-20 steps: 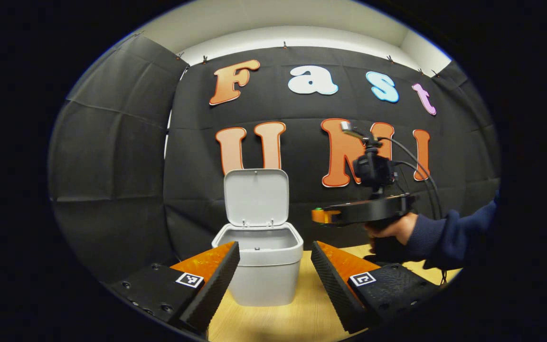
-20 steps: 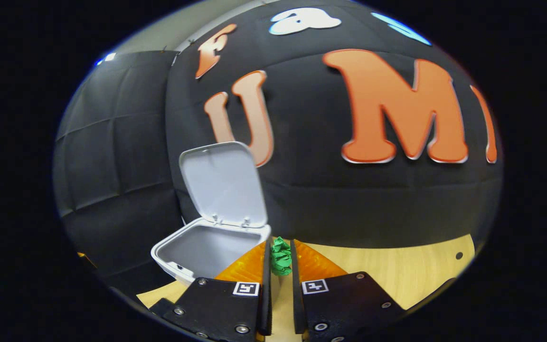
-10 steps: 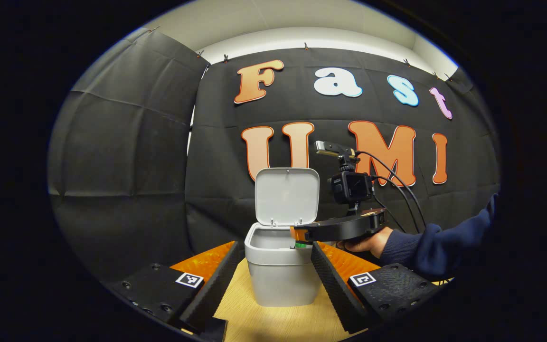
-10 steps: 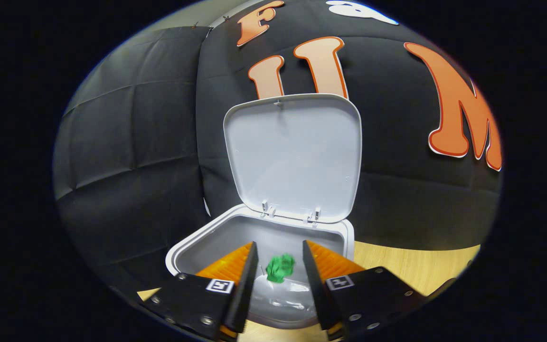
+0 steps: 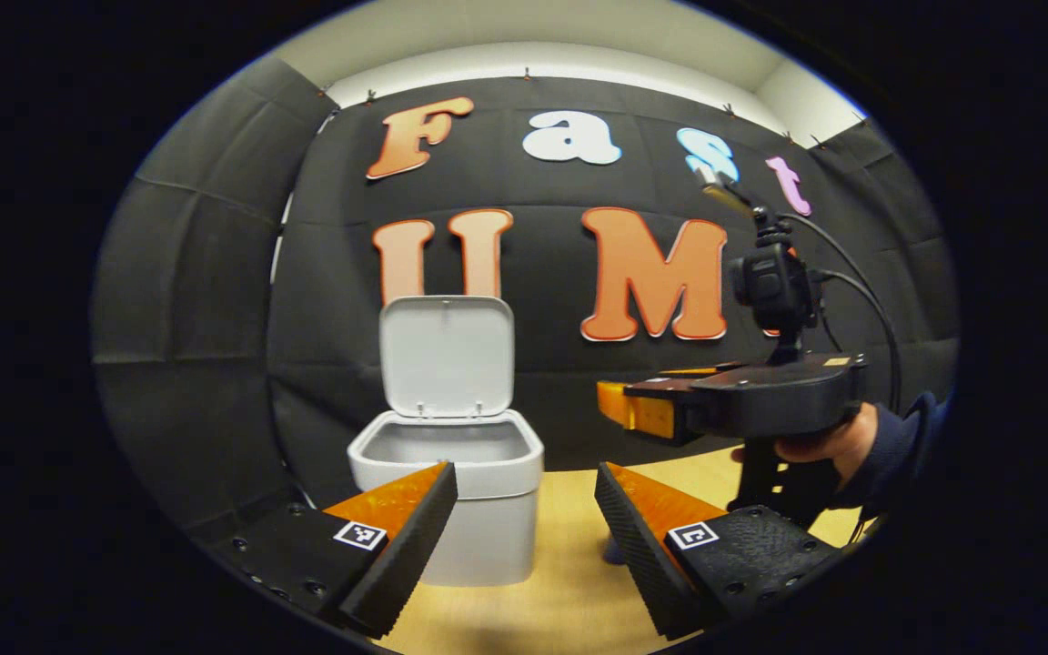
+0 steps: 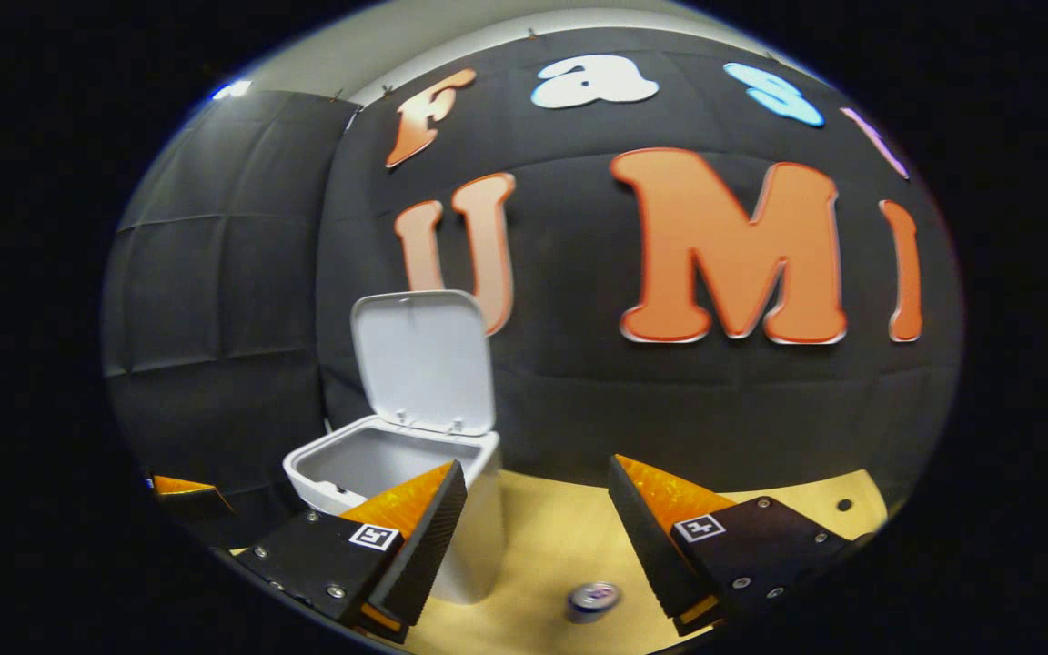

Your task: Press the lid of the desktop garbage bin to open it, pick up the crumpled paper on the desktop and throw it into the bin, then pick up the pop can on the desktop and drop it into the bin, and finally close the garbage bin lid.

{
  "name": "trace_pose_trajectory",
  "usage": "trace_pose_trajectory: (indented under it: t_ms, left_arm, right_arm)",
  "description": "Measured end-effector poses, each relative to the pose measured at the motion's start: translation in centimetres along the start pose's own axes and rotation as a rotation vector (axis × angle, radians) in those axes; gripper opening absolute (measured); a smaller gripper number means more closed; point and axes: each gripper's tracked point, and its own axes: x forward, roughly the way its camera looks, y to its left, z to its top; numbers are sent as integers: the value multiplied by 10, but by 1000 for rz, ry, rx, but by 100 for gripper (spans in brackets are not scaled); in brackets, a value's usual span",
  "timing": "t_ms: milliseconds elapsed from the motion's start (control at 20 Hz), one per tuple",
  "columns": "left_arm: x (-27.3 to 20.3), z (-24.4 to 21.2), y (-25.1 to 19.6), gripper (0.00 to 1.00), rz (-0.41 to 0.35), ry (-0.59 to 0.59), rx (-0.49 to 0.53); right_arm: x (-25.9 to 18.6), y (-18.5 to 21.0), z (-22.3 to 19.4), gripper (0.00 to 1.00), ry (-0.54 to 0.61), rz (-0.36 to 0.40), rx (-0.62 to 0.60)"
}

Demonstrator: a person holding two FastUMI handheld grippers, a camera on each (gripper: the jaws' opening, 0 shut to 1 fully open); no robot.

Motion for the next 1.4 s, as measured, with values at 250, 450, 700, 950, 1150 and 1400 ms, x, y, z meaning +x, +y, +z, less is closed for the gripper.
trace_pose_trajectory:
  t_ms: [250,450,700,950,1150,1400]
  left_arm:
    - [21,-13,-56,96,-103,23,8]
    - [40,-41,-95,96,-162,70,26]
    - [88,-129,-119,96,-148,172,51]
    - [140,-246,-134,98,-105,376,100]
    - [189,-292,-134,98,-73,388,135]
    - [229,-297,-141,98,-89,317,112]
  right_arm:
    - [-73,-104,4,94,-50,-232,28]
    - [-107,-142,-14,93,-17,-313,29]
    - [-125,-163,-35,94,45,-352,56]
    - [-146,-182,-34,94,92,-398,11]
    - [-160,-193,-28,94,110,-433,-24]
    - [-159,-188,-37,94,148,-424,-59]
